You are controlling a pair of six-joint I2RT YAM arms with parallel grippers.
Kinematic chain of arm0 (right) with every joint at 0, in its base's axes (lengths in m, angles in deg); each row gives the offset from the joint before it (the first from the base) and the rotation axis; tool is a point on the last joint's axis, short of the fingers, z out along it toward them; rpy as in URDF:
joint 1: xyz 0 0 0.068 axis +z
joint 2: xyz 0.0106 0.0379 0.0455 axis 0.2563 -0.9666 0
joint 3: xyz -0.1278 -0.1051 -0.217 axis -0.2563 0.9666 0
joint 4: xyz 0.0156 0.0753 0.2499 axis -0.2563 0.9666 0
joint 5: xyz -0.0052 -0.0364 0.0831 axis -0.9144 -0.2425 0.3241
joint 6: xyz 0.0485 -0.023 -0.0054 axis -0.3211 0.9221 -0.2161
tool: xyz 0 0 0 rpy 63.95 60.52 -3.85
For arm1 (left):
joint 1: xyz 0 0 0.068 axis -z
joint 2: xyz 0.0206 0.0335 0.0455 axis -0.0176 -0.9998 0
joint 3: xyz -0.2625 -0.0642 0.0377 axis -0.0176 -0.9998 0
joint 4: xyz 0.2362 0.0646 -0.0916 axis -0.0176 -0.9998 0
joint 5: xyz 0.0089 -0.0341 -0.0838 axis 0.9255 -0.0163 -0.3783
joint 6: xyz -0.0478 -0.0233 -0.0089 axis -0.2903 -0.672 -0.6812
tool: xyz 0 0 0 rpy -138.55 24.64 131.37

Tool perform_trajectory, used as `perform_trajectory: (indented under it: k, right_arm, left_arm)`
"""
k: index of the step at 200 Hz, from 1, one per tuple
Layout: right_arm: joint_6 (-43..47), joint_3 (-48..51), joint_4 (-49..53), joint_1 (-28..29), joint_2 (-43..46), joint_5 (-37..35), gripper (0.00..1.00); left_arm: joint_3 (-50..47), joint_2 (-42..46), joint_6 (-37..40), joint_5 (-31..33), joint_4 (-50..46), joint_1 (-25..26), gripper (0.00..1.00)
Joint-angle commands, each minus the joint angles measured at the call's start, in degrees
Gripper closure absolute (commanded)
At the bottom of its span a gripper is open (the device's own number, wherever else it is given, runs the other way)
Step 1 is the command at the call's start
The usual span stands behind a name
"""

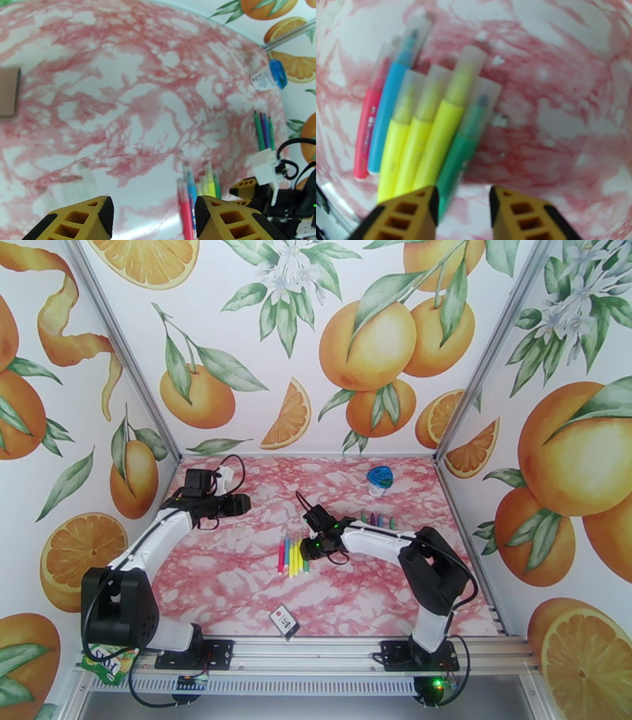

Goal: Open the pen caps

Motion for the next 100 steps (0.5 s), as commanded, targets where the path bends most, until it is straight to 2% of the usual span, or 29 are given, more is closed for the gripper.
perform_trajectory:
  k: [1, 55, 100]
  right_arm:
    - [-1.01, -1.35, -1.57, 0.41, -1.66, 1.1, 0.59]
    - [-1.14, -2.33, -0.37, 0.78, -3.9, -0.11, 0.6]
    - [-0.77, -3.16, 4.54, 0.8, -4.69, -7.69, 0.63]
  left_arm:
    - [-1.11, 1.87, -0.31, -1.49, 3.11, 0.19, 0.41]
    - [-1.22, 1.87, -0.57, -1.77, 3.43, 0.2, 0.41]
    - [-1.93, 2.27, -0.55, -1.56, 3.52, 0.21, 0.4]
